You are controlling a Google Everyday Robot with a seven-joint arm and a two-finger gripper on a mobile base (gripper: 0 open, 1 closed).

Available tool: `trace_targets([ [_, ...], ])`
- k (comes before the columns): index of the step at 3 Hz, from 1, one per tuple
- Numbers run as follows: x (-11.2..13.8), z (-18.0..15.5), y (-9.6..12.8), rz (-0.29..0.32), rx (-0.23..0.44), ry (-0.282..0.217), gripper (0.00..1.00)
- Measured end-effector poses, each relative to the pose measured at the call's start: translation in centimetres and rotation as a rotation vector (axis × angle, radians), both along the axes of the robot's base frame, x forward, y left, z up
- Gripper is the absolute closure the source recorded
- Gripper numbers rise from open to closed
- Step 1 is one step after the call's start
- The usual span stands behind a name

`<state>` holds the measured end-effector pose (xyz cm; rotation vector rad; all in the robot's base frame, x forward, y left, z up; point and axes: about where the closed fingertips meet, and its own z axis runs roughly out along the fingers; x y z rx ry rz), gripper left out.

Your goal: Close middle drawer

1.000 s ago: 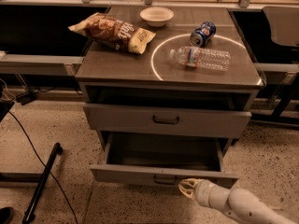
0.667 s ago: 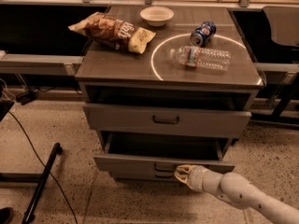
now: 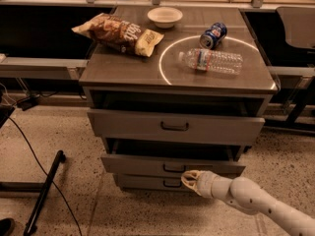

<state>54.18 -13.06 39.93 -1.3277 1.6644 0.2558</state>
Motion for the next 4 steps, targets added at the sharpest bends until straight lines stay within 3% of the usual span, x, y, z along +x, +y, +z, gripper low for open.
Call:
trace_targets([
  [4, 6.6, -1.6, -4.5, -0.057, 0.086, -0.012, 1.00],
])
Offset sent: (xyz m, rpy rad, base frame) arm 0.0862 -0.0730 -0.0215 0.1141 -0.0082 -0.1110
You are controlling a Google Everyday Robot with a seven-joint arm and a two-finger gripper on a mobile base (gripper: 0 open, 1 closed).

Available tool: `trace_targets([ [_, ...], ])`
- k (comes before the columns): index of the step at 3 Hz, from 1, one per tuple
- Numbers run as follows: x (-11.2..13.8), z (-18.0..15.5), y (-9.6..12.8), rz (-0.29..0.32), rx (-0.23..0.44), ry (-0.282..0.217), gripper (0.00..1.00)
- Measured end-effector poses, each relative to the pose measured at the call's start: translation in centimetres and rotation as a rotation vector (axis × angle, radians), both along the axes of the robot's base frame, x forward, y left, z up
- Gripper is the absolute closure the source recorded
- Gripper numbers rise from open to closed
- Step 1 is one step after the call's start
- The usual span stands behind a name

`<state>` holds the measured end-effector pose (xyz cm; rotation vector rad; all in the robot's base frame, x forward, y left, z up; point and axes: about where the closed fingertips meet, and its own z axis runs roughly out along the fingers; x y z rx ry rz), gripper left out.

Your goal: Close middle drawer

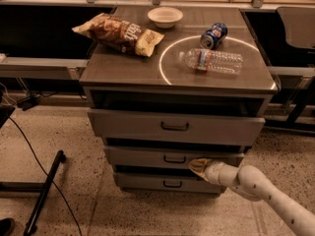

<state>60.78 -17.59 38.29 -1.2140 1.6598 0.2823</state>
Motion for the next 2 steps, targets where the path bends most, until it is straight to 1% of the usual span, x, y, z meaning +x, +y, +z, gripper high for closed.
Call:
trace_targets([
  [1, 0.17, -0.05, -0.21, -0.003, 0.004, -0.008, 1.00],
  [2, -0.37, 0.32, -0.99, 0.006, 0.000, -0.025, 1.00],
])
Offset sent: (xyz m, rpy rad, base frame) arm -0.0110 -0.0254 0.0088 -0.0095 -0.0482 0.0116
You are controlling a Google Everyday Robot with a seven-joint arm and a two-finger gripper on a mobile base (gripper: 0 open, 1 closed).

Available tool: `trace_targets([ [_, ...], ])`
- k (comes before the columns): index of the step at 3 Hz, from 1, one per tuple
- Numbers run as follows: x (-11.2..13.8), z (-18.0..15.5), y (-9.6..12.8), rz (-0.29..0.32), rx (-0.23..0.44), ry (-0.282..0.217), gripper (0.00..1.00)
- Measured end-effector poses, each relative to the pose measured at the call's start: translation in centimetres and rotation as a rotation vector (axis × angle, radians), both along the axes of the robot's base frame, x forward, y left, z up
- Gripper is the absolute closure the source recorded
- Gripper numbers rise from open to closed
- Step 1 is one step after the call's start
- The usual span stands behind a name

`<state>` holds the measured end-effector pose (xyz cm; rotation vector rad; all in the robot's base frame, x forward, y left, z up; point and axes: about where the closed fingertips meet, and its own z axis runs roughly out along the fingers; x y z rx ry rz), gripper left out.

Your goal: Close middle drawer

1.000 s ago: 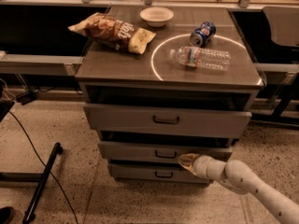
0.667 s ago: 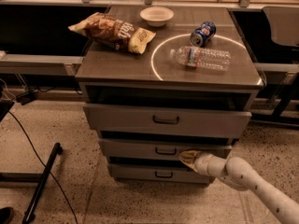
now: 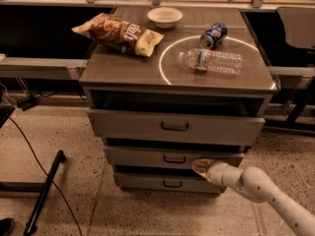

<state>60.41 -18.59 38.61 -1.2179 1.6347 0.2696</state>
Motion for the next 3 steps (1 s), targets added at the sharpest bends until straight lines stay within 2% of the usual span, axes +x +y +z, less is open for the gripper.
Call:
trace_targets([
  [1, -2.5, 0.7, -0.1, 0.091, -0.030, 0.010, 1.00],
  [2, -6.5, 1.0, 1.0, 0.246, -0.057, 0.061, 1.00],
  [3, -9.7, 0.8, 1.2, 0.336, -0.062, 0.129, 1.00],
])
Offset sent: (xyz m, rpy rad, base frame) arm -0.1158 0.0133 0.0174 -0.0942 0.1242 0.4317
